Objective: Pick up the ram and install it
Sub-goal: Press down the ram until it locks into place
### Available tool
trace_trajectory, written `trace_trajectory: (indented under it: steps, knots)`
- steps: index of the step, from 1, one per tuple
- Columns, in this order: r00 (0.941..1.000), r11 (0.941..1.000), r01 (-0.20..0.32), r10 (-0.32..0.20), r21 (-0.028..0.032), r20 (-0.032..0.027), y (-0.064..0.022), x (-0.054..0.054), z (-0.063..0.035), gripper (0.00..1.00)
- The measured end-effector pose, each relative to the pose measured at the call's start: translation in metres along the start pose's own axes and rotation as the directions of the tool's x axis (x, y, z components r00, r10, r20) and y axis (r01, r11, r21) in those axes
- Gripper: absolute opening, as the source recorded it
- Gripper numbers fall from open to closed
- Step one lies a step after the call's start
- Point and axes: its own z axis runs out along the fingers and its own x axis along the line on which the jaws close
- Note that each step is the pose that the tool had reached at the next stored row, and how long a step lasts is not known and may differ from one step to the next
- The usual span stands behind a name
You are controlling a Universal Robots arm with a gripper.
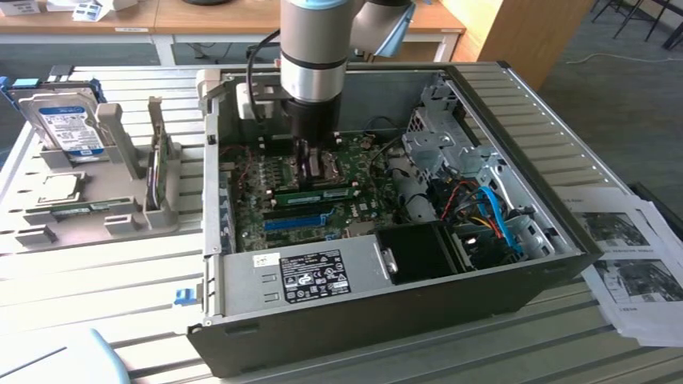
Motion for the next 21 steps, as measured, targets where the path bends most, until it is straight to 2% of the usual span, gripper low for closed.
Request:
trace_trajectory:
  steps: [21]
  knots:
    - [1.0000, 1.0000, 0.000, 0.000, 0.0000, -0.0001, 0.0004, 0.001, -0.0355, 0.09]
